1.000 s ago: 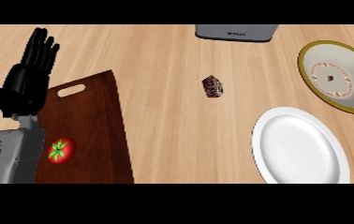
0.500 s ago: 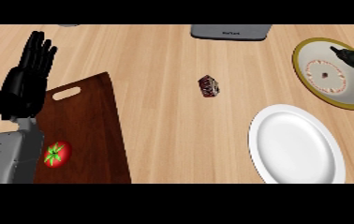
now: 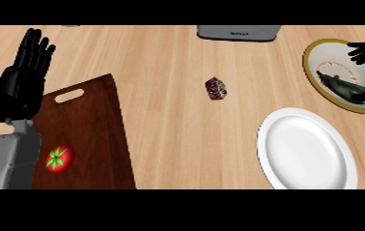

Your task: Pick the eggplant from the plate and place it in the bowl

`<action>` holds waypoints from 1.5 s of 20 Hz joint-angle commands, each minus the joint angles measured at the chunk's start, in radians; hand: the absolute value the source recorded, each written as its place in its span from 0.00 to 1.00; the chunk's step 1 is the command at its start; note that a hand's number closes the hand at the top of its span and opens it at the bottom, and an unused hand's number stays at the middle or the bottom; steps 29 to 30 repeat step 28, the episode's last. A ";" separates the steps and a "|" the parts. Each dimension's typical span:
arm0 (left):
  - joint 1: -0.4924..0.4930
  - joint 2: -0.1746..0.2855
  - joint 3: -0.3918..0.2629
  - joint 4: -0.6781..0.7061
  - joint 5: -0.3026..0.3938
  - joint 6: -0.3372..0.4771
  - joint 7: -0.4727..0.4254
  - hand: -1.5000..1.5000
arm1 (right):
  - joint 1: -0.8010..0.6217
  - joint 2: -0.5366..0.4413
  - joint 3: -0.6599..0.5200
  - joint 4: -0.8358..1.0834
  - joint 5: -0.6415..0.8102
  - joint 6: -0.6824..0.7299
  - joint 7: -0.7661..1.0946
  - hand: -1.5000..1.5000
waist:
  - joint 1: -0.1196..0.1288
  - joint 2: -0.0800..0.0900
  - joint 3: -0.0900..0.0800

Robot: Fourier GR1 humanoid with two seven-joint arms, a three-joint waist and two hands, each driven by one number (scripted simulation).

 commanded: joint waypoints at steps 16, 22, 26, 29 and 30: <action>0.007 -0.017 -0.006 -0.020 -0.001 0.005 -0.011 0.50 | 0.033 -0.219 -0.345 0.125 -0.322 0.056 0.040 0.00 | 0.001 0.022 0.008; 0.015 0.009 0.022 -0.026 0.012 -0.002 0.001 0.50 | 0.091 -0.296 -0.389 0.126 -0.367 0.168 0.011 0.00 | -0.003 0.021 0.012; 0.018 -0.011 0.011 -0.032 0.010 0.005 -0.013 0.50 | 0.126 -0.295 -0.396 0.114 -0.374 0.180 -0.002 0.00 | 0.001 0.026 0.015; 0.034 -0.002 0.020 -0.020 0.020 -0.011 -0.014 0.50 | 0.129 -0.325 -0.411 0.116 -0.390 0.214 0.017 0.00 | 0.000 0.027 0.015; 0.034 -0.002 0.020 -0.020 0.020 -0.011 -0.014 0.50 | 0.129 -0.325 -0.411 0.116 -0.390 0.214 0.017 0.00 | 0.000 0.027 0.015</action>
